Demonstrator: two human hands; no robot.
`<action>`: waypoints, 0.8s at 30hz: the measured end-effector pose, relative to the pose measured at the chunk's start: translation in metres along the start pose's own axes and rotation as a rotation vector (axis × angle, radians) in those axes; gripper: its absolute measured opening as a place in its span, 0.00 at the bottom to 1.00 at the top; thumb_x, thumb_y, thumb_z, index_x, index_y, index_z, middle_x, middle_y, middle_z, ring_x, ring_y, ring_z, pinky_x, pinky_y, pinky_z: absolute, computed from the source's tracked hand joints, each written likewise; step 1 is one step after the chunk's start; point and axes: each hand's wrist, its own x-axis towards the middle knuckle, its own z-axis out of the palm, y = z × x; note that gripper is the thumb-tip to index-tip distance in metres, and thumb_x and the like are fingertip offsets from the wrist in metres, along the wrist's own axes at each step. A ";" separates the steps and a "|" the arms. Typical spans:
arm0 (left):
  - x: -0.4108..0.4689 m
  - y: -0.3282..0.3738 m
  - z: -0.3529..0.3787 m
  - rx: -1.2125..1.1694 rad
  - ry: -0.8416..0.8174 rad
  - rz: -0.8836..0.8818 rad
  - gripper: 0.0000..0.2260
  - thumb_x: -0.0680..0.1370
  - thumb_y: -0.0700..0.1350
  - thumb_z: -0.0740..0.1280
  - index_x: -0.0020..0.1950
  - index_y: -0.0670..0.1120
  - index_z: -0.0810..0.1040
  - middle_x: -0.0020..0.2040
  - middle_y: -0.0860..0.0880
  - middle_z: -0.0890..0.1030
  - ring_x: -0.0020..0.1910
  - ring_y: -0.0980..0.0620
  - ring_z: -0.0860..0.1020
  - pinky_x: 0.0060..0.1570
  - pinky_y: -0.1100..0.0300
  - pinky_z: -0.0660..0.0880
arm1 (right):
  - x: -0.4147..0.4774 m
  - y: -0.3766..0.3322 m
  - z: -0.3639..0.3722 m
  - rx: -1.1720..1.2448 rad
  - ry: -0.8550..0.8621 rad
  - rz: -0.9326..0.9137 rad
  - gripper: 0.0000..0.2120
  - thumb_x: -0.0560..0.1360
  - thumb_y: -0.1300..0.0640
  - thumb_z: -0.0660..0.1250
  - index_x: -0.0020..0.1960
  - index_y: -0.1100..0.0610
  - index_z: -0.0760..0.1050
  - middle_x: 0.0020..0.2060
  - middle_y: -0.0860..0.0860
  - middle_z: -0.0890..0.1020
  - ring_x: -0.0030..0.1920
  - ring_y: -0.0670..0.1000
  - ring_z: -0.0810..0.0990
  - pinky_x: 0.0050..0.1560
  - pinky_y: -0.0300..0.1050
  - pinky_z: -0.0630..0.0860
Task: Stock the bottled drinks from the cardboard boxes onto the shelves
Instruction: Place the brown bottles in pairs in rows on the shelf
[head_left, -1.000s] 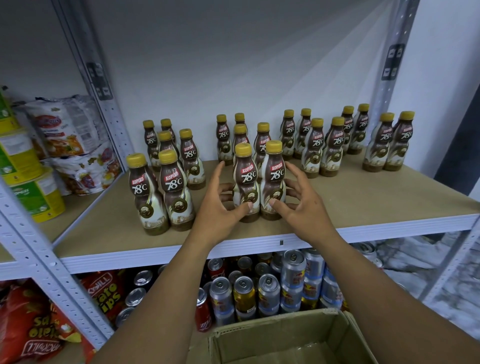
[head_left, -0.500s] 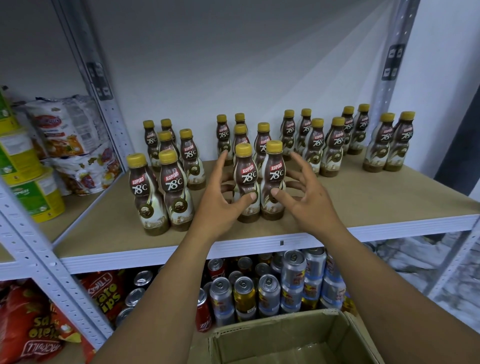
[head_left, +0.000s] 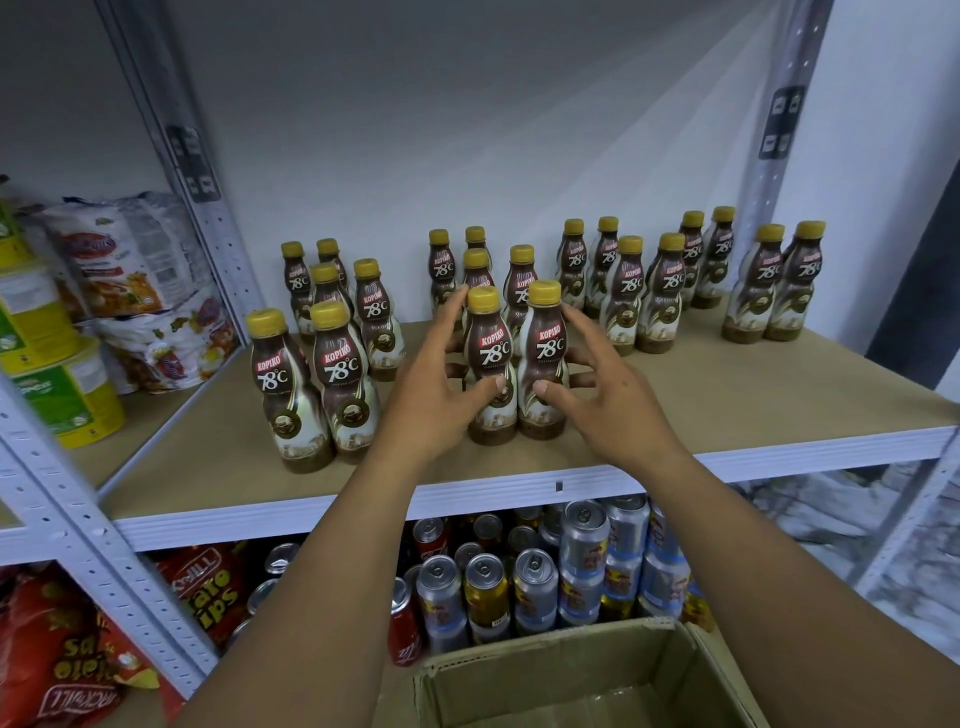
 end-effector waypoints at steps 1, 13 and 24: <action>0.000 0.000 0.001 0.001 0.000 0.000 0.44 0.76 0.45 0.77 0.79 0.69 0.53 0.77 0.57 0.69 0.73 0.57 0.70 0.71 0.46 0.72 | 0.000 0.001 0.000 0.000 0.000 0.003 0.38 0.77 0.52 0.74 0.76 0.31 0.58 0.62 0.29 0.75 0.66 0.32 0.72 0.60 0.40 0.77; 0.001 0.004 0.014 -0.005 0.014 -0.002 0.43 0.77 0.44 0.75 0.81 0.67 0.53 0.75 0.58 0.72 0.68 0.66 0.70 0.63 0.68 0.70 | 0.005 0.013 -0.001 -0.024 0.000 0.013 0.40 0.79 0.54 0.72 0.78 0.30 0.52 0.62 0.21 0.68 0.66 0.28 0.68 0.60 0.35 0.74; 0.002 0.001 0.019 0.017 0.027 -0.008 0.42 0.77 0.45 0.75 0.82 0.65 0.53 0.75 0.57 0.73 0.69 0.61 0.72 0.65 0.61 0.71 | 0.002 0.011 -0.004 -0.049 0.018 0.007 0.39 0.79 0.52 0.71 0.78 0.31 0.52 0.65 0.34 0.70 0.62 0.33 0.71 0.62 0.41 0.74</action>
